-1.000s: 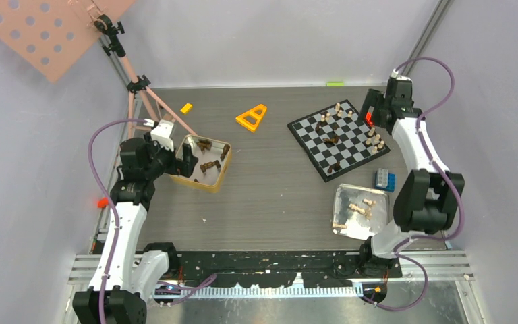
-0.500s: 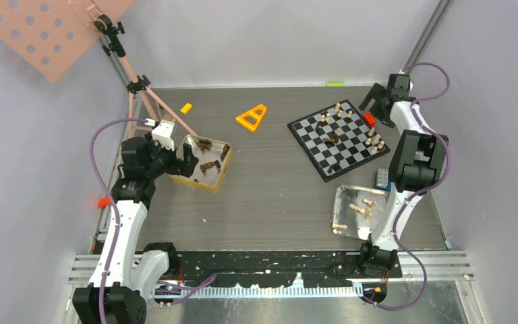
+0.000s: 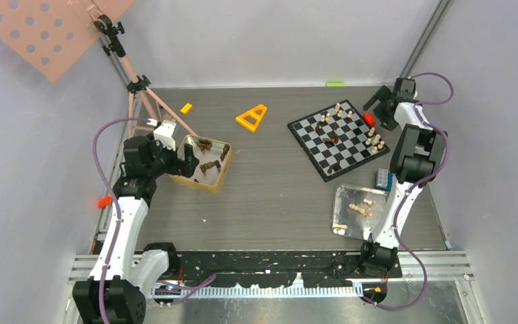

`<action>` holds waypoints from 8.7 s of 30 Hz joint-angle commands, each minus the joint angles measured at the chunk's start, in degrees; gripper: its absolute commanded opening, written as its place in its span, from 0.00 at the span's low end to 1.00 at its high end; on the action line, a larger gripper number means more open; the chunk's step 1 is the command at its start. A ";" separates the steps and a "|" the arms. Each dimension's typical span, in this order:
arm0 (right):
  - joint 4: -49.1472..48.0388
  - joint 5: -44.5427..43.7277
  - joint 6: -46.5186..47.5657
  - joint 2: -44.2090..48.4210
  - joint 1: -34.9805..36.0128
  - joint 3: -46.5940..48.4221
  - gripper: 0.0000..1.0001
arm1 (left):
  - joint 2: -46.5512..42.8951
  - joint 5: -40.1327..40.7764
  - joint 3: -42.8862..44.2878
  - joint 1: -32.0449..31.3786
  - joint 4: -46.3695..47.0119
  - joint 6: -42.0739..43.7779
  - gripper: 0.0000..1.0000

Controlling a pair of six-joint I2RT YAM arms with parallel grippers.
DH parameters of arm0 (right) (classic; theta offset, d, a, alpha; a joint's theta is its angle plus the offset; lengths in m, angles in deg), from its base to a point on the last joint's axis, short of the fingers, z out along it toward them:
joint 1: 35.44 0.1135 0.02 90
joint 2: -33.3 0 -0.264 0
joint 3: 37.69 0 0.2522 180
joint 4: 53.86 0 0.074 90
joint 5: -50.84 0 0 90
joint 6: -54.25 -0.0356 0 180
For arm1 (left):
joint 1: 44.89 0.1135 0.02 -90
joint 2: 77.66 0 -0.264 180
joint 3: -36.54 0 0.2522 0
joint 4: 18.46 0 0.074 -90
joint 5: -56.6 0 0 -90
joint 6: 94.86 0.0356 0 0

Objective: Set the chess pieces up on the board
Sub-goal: Move the chessboard to the center of the board, then adjust the chess piece on the chessboard, then pick up the chess piece from the chessboard.

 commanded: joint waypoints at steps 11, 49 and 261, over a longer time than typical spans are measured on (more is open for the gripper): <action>-0.92 1.75 -3.12 -3.52 0.60 3.38 0.96 | 0.66 -0.59 0.00 -0.09 0.91 1.11 0.98; -4.14 12.73 3.91 16.78 13.21 -21.46 0.94 | 15.80 -6.70 7.72 -13.11 10.77 -10.03 0.98; 20.30 -7.11 35.67 12.15 36.80 -7.28 0.07 | 19.76 13.11 26.31 -34.12 -24.59 7.54 0.98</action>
